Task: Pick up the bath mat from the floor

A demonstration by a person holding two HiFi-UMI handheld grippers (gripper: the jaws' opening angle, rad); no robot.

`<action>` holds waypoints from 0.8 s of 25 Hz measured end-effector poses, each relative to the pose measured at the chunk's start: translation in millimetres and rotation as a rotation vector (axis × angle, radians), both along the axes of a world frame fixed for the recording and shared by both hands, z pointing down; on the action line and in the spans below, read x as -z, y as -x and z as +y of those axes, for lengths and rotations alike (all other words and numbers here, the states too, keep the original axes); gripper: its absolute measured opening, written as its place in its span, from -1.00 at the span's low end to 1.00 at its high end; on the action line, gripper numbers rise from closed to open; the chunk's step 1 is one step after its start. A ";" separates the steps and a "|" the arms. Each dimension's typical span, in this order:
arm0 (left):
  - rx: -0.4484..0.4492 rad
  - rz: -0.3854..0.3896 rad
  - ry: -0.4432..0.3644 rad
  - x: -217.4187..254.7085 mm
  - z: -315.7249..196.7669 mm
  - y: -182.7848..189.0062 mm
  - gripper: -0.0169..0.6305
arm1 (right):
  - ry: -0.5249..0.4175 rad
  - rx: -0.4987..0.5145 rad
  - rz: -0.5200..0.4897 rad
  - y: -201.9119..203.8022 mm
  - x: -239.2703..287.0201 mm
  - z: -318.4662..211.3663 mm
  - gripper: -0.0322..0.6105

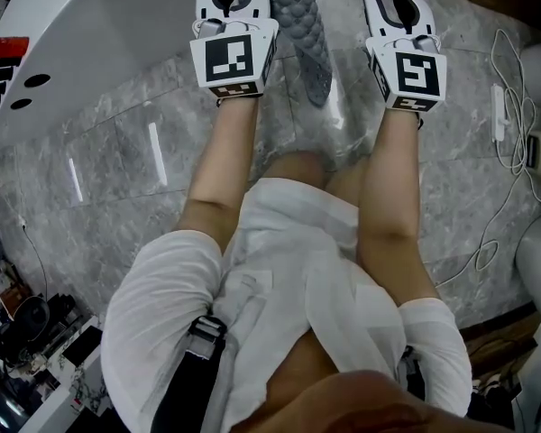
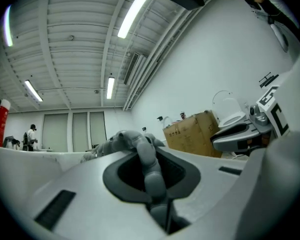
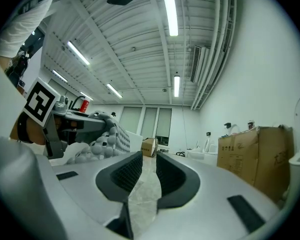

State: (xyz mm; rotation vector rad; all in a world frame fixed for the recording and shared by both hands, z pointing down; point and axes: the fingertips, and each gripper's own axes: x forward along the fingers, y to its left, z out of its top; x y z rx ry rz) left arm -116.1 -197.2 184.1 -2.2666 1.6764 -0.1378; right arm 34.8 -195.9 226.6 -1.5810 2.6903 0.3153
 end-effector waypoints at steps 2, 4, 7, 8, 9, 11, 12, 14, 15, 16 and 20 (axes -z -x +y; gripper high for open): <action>0.002 0.016 -0.005 1.8 2.6 3.2 -0.81 | -0.007 -0.004 -0.008 -2.6 2.5 0.9 -0.58; 0.003 0.033 -0.009 4.1 5.5 6.2 -0.81 | -0.016 -0.013 -0.011 -4.8 5.7 1.5 -0.61; 0.006 0.041 -0.013 6.1 10.4 11.4 -0.81 | -0.023 -0.021 -0.016 -6.1 9.4 2.7 -0.64; 0.007 0.038 -0.014 6.1 11.8 12.3 -0.81 | -0.024 -0.022 -0.018 -6.5 10.3 3.0 -0.66; 0.008 0.035 -0.015 5.8 13.1 12.7 -0.81 | -0.026 -0.024 -0.020 -7.2 11.1 3.3 -0.67; 0.012 0.035 -0.011 3.5 15.6 13.3 -0.81 | -0.028 -0.027 -0.023 -8.7 12.4 4.5 -0.70; 0.015 0.037 -0.007 1.9 16.6 13.9 -0.81 | -0.029 -0.028 -0.024 -9.0 12.9 5.3 -0.72; 0.019 0.041 0.003 -1.0 17.3 15.2 -0.81 | -0.029 -0.028 -0.023 -8.7 13.9 6.4 -0.74; 0.018 0.042 0.005 -2.0 17.3 15.4 -0.81 | -0.028 -0.028 -0.021 -8.6 14.3 6.6 -0.76; 0.016 0.042 0.005 -2.8 17.3 15.3 -0.81 | -0.024 -0.028 -0.020 -8.7 14.4 6.7 -0.78; 0.016 0.035 0.005 -4.5 17.8 15.2 -0.81 | -0.008 -0.032 -0.020 -10.5 14.6 7.0 -0.81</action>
